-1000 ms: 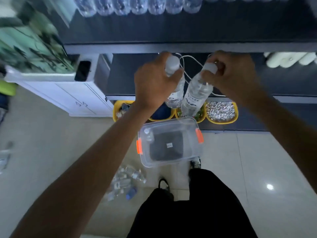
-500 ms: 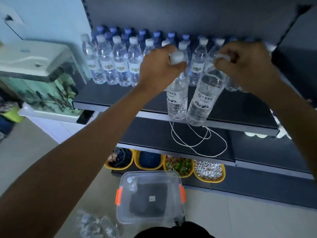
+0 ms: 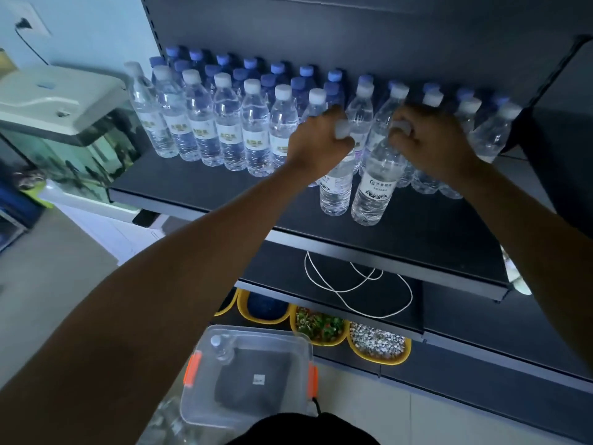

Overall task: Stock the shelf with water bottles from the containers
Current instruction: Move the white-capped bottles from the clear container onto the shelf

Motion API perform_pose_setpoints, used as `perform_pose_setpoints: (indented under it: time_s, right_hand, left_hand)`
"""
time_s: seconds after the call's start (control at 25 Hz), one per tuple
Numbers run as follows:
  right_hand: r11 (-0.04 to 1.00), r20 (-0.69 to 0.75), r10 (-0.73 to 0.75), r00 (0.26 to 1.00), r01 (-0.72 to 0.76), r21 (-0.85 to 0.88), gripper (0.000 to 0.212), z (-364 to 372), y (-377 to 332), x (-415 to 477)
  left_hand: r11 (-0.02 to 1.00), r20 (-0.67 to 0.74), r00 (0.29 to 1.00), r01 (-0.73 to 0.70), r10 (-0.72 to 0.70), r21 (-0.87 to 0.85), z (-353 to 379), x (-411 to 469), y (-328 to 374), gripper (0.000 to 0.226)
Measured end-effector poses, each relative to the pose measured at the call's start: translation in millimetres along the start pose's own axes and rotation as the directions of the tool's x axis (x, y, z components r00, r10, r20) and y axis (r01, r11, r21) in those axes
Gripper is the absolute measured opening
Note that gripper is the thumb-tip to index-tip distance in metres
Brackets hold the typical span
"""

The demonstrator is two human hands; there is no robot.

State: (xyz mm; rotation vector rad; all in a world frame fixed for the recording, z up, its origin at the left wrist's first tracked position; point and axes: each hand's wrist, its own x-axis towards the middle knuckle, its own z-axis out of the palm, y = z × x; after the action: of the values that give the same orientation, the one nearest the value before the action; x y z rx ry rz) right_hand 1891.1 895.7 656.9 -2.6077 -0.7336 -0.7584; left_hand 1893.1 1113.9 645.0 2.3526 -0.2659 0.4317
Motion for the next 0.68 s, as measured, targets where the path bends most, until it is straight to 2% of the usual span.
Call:
perform_pose_setpoints:
  time_s: [0.08, 0.16, 0.24, 0.32, 0.44, 0.56, 0.68]
  right_hand:
    - [0.999, 0.013, -0.026, 1.0, 0.027, -0.021, 0.026, 10, 10, 1]
    - [0.999, 0.048, -0.036, 0.998, 0.036, 0.004, 0.028, 14, 18, 5]
    - [0.997, 0.066, -0.058, 0.996, 0.056, 0.044, 0.027, 16, 21, 4]
    - [0.996, 0.044, -0.066, 0.997, 0.063, 0.071, 0.027, 13, 24, 2]
    - [0.993, 0.037, -0.082, 0.996, 0.078, 0.09, 0.027, 14, 25, 0]
    - [0.993, 0.121, -0.055, 0.991, 0.041, 0.114, 0.025, 18, 26, 5]
    - [0.974, 0.204, -0.086, 0.975, 0.039, 0.223, 0.027, 18, 30, 1]
  left_hand:
    - [0.999, 0.007, 1.0, -0.01, 0.01, -0.035, 10, 5, -1, 0.029]
    - [0.987, 0.057, 0.998, 0.021, -0.012, -0.161, 19, 11, -5, 0.027]
    - [0.909, 0.1, 0.993, 0.104, -0.069, -0.404, 30, 11, -11, 0.028]
    - [0.81, 0.146, 0.983, 0.177, -0.115, -0.559, 38, 6, -10, 0.028]
    - [0.794, 0.183, 0.979, 0.185, -0.094, -0.579, 45, 9, -7, 0.027]
    - [0.827, 0.091, 0.991, 0.13, -0.096, -0.546, 51, 13, -12, 0.037]
    - [0.849, -0.001, 0.995, 0.087, -0.103, -0.522, 57, 6, -20, 0.03]
